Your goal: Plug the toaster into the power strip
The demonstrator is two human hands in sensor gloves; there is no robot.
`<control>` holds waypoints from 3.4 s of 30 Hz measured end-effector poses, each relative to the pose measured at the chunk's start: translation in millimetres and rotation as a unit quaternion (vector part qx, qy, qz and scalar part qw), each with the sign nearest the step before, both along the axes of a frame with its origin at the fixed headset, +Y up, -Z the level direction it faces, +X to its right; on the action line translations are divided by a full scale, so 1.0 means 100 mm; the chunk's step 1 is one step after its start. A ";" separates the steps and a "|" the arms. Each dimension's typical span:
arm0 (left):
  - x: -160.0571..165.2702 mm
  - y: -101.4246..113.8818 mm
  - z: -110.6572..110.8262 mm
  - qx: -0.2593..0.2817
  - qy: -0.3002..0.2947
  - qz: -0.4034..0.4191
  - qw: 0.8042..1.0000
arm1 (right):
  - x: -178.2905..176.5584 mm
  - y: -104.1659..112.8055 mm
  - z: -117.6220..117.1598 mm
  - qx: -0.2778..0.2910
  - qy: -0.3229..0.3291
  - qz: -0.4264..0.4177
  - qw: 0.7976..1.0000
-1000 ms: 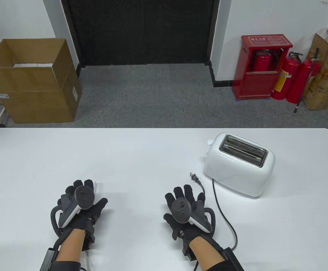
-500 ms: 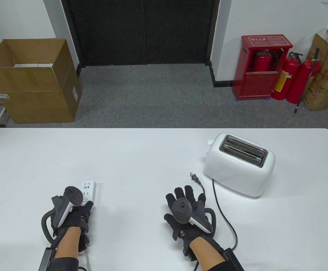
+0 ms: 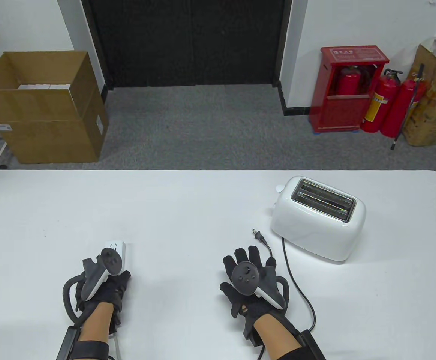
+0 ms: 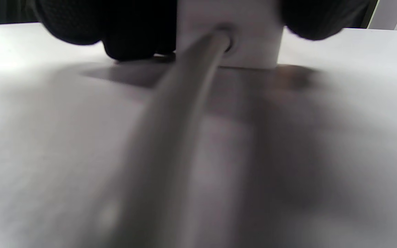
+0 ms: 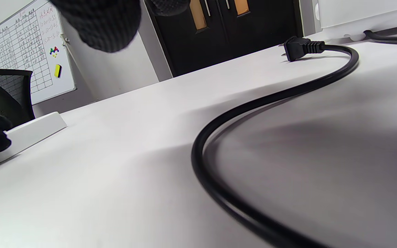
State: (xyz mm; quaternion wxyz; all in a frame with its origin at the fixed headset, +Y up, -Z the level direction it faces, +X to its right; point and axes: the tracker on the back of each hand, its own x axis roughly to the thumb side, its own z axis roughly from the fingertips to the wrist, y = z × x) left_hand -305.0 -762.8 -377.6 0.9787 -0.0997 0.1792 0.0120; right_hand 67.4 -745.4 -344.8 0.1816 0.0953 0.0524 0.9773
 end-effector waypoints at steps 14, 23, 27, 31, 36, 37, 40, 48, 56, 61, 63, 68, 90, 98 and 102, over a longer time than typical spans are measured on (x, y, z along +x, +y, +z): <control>0.85 0.10 0.09 0.077 -0.182 0.078 0.977 | 0.21 0.02 -0.06 -0.019 -0.038 -0.048 0.998; 1.46 0.07 0.24 0.066 -0.283 0.114 0.950 | 0.23 0.01 -0.08 -0.024 -0.047 -0.048 0.997; 1.55 0.02 0.29 0.054 -0.310 0.119 0.942 | 0.26 0.01 -0.09 -0.025 -0.051 -0.053 0.997; 1.59 -0.01 0.32 0.048 -0.327 0.105 0.938 | 0.28 0.01 -0.10 -0.026 -0.054 -0.056 0.997; 1.59 -0.02 0.33 0.038 -0.330 0.106 0.937 | 0.35 0.05 -0.13 -0.021 -0.065 -0.062 0.996; 1.59 -0.03 0.32 0.042 -0.328 0.107 0.938 | 0.38 0.06 -0.14 -0.019 -0.071 -0.065 0.995; 1.58 -0.02 0.32 0.043 -0.329 0.106 0.937 | 0.45 0.08 -0.17 -0.020 -0.082 -0.073 0.994; 1.52 -0.03 0.29 0.033 -0.326 0.139 0.934 | 0.55 0.10 -0.43 -0.023 -0.150 -0.066 0.986; 1.47 -0.04 0.27 0.026 -0.317 0.162 0.934 | 0.58 0.07 -0.86 -0.048 -0.228 -0.018 0.972; 1.45 -0.04 0.23 0.014 -0.314 0.178 0.933 | 0.57 -0.08 -1.08 -0.074 -0.278 0.029 0.957; 1.45 -0.04 0.23 0.011 -0.313 0.183 0.932 | 0.58 -0.13 -1.14 -0.083 -0.292 0.035 0.952; 1.44 -0.04 0.22 0.007 -0.311 0.193 0.931 | 0.57 -0.23 -1.25 -0.100 -0.313 0.049 0.943; 1.43 -0.03 0.21 -0.001 -0.302 0.200 0.932 | 0.51 -0.27 -1.22 -0.078 -0.304 0.098 0.944; 1.40 -0.04 0.21 -0.003 -0.295 0.207 0.933 | 0.51 0.02 -0.96 -0.058 -0.234 -0.018 0.970; 1.36 -0.06 0.19 -0.017 -0.279 0.237 0.930 | 0.41 0.25 -0.84 -0.078 -0.168 -0.037 0.982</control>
